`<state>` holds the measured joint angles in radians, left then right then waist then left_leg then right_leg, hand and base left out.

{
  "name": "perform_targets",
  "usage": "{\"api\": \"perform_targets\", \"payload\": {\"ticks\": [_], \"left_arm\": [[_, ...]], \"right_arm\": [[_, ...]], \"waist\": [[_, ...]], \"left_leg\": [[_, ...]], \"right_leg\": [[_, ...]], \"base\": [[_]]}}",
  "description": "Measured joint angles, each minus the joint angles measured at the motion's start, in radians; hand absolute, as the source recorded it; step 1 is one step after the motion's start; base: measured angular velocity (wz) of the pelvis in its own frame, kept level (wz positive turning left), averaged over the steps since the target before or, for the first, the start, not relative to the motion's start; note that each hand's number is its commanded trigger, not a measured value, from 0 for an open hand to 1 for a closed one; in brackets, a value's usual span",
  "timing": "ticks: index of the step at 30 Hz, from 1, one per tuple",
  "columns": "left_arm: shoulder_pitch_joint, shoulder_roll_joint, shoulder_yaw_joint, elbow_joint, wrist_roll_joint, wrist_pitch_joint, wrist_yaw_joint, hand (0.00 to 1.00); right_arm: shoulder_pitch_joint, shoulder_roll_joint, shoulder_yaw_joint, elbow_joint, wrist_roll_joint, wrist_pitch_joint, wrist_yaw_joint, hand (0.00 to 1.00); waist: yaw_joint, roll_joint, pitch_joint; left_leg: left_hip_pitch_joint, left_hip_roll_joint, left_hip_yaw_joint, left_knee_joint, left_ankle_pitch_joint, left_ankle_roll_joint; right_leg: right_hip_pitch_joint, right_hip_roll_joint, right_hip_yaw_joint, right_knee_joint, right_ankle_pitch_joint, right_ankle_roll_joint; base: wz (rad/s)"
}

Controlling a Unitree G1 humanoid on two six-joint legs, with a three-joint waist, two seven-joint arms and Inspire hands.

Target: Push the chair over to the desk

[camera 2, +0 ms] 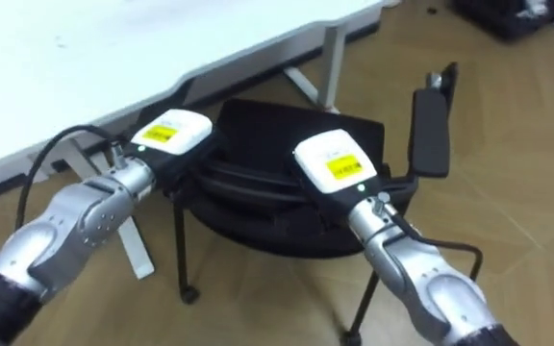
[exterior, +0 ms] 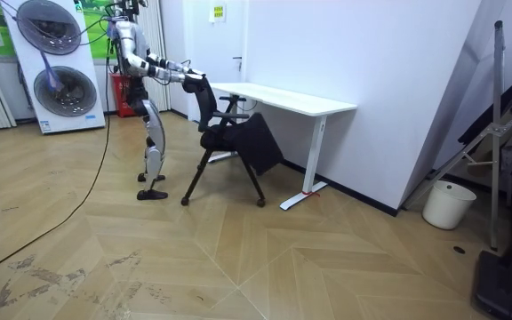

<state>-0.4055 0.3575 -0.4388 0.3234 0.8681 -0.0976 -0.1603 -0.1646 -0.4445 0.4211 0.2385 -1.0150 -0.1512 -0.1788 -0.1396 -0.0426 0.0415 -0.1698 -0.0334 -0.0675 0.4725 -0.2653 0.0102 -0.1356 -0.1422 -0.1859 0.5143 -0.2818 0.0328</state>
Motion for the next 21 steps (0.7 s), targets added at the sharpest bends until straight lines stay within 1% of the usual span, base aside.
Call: {"api": "perform_targets", "payload": {"ticks": [1,2,3,4,5,6,7,8,9,10,11,12,13,14,15,16,17,18,19,20,21], "left_arm": [[0.0,-0.002,-0.004,-0.003,0.005,-0.006,-0.006,1.0],[0.0,-0.009,-0.004,-0.005,0.013,-0.007,-0.009,1.0],[0.0,-0.023,-0.004,-0.006,0.031,-0.004,-0.017,1.0],[-0.001,-0.029,-0.004,-0.007,0.038,0.001,-0.022,1.0],[-0.002,-0.03,-0.004,-0.006,0.038,0.003,-0.024,1.0],[-0.003,-0.034,-0.004,-0.006,0.041,0.005,-0.026,1.0],[-0.003,-0.034,-0.004,-0.006,0.042,0.006,-0.026,1.0],[-0.003,-0.034,-0.004,-0.006,0.042,0.007,-0.027,1.0],[-0.003,-0.035,-0.004,-0.005,0.041,0.011,-0.031,1.0],[-0.003,-0.036,-0.004,-0.005,0.041,0.013,-0.033,1.0],[-0.003,-0.037,-0.004,-0.005,0.041,0.016,-0.041,1.0],[-0.003,-0.037,-0.004,-0.005,0.041,0.018,-0.047,1.0],[-0.002,-0.039,-0.004,-0.005,0.041,0.022,-0.048,1.0],[0.001,-0.041,-0.005,-0.002,0.042,0.025,-0.05,1.0],[0.007,-0.04,-0.004,-0.001,0.042,0.023,-0.049,1.0],[0.015,-0.023,0.016,-0.014,0.041,0.013,-0.049,1.0],[0.02,-0.026,0.026,-0.017,0.042,0.012,-0.048,1.0],[0.021,-0.026,0.035,-0.018,0.044,0.016,-0.048,1.0],[0.021,-0.03,0.034,-0.018,0.044,0.019,-0.049,1.0],[0.021,-0.032,0.03,-0.019,0.049,0.021,-0.054,1.0],[0.025,-0.036,0.029,-0.027,0.068,0.023,-0.064,1.0]], "right_arm": [[0.01,-0.006,-0.003,-0.008,-0.005,0.0,0.007,1.0],[0.013,-0.015,-0.004,-0.016,-0.011,0.0,0.013,1.0],[0.017,-0.032,-0.004,-0.025,-0.022,0.0,0.025,1.0],[0.017,-0.033,-0.005,-0.029,-0.033,0.004,0.031,1.0],[0.018,-0.033,-0.005,-0.031,-0.036,0.007,0.031,1.0],[0.018,-0.037,-0.006,-0.034,-0.036,0.007,0.037,1.0],[0.018,-0.04,-0.006,-0.042,-0.036,0.007,0.049,1.0],[0.017,-0.04,-0.006,-0.042,-0.036,0.007,0.051,1.0],[0.017,-0.038,-0.005,-0.044,-0.036,0.008,0.056,1.0],[0.017,-0.038,-0.005,-0.047,-0.038,0.009,0.061,1.0],[0.017,-0.037,-0.005,-0.048,-0.04,0.009,0.07,1.0],[0.017,-0.033,-0.004,-0.048,-0.041,0.01,0.078,1.0],[0.017,-0.03,-0.004,-0.048,-0.042,0.012,0.082,1.0],[0.017,-0.023,-0.003,-0.046,-0.045,0.014,0.094,1.0],[0.017,-0.011,-0.002,-0.039,-0.048,0.013,0.099,1.0],[-0.001,0.007,-0.002,-0.037,-0.053,0.013,0.105,1.0],[-0.005,0.01,-0.002,-0.037,-0.053,0.015,0.105,1.0],[-0.015,0.001,-0.002,-0.04,-0.053,0.012,0.111,1.0],[-0.018,-0.002,-0.002,-0.039,-0.053,0.011,0.117,1.0],[-0.018,0.0,-0.002,-0.035,-0.053,0.012,0.134,1.0],[-0.018,0.005,-0.002,-0.028,-0.051,0.012,0.149,1.0]], "waist": [[-0.007,-0.002,-0.0008],[-0.005,-0.002,-0.0012],[0.001,-0.001,-0.0021],[0.006,0.001,-0.0058],[0.006,0.001,-0.0059],[0.005,0.0,-0.0068],[0.009,0.0,-0.0093],[0.013,0.0,-0.0096],[0.04,-0.001,-0.0098],[0.054,-0.001,-0.01],[0.07,-0.003,-0.0151],[0.08,-0.004,-0.0233],[0.087,-0.004,-0.0234],[0.1,-0.002,-0.0235],[0.121,-0.002,-0.0262],[0.15,0.003,-0.027],[0.149,0.011,-0.0348],[0.141,0.015,-0.039],[0.137,0.013,-0.0376],[0.128,-0.003,-0.0346],[0.129,-0.023,-0.0358]], "left_leg": [[0.005,0.042,0.082,-0.011,0.002,-0.004],[0.005,0.054,0.106,-0.014,0.005,-0.006],[0.006,0.057,0.102,-0.019,0.011,-0.012],[0.006,0.054,0.079,-0.027,0.015,-0.018],[0.006,0.051,0.063,-0.03,0.018,-0.021],[0.007,0.045,0.037,-0.041,0.026,-0.024],[0.01,0.038,0.021,-0.055,0.034,-0.026],[0.017,0.035,0.012,-0.065,0.038,-0.027],[0.034,0.034,0.008,-0.083,0.041,-0.03],[0.039,0.035,0.006,-0.087,0.041,-0.031],[0.045,0.035,-0.004,-0.094,0.043,-0.033],[0.052,0.033,-0.028,-0.101,0.047,-0.038],[0.06,0.031,-0.048,-0.109,0.049,-0.04],[0.081,0.028,-0.111,-0.126,0.055,-0.047],[0.092,0.036,-0.227,-0.13,0.057,-0.05],[0.08,0.042,-0.312,-0.126,0.057,-0.058],[0.061,0.043,-0.327,-0.13,0.059,-0.075],[0.048,0.045,-0.282,-0.159,0.072,-0.093],[0.051,0.053,-0.246,-0.176,0.08,-0.09],[0.065,0.065,-0.181,-0.208,0.103,-0.086],[0.089,0.071,-0.158,-0.237,0.129,-0.089]], "right_leg": [[0.031,0.01,-0.039,-0.03,0.002,-0.007],[0.041,0.016,-0.047,-0.04,0.003,-0.009],[0.059,0.032,-0.057,-0.059,0.003,-0.011],[0.072,0.037,-0.068,-0.073,0.003,-0.011],[0.082,0.04,-0.073,-0.081,0.003,-0.011],[0.099,0.04,-0.094,-0.1,0.003,-0.012],[0.111,0.042,-0.094,-0.114,0.003,-0.012],[0.121,0.044,-0.089,-0.125,0.003,-0.012],[0.134,0.047,-0.089,-0.14,0.004,-0.013],[0.14,0.049,-0.09,-0.145,0.005,-0.013],[0.154,0.054,-0.096,-0.163,0.007,-0.016],[0.163,0.057,-0.11,-0.173,0.009,-0.017],[0.164,0.057,-0.114,-0.164,0.009,-0.017],[0.146,0.059,-0.104,-0.113,0.008,-0.017],[0.105,0.092,-0.001,-0.107,-0.004,-0.029],[0.066,0.134,0.104,-0.188,0.041,-0.066],[0.07,0.136,0.082,-0.19,0.069,-0.076],[0.073,0.129,0.015,-0.192,0.072,-0.08],[0.078,0.128,-0.005,-0.189,0.072,-0.08],[0.097,0.127,-0.028,-0.19,0.07,-0.078],[0.109,0.128,-0.035,-0.19,0.068,-0.074]], "base": [[1.09],[0.81],[0.56],[0.56],[0.62],[0.66],[0.61],[0.35],[0.11],[0.11],[0.27],[0.35],[0.38],[0.1],[-0.2],[-0.12],[0.45],[0.88],[1.09],[0.9],[0.79]]}}
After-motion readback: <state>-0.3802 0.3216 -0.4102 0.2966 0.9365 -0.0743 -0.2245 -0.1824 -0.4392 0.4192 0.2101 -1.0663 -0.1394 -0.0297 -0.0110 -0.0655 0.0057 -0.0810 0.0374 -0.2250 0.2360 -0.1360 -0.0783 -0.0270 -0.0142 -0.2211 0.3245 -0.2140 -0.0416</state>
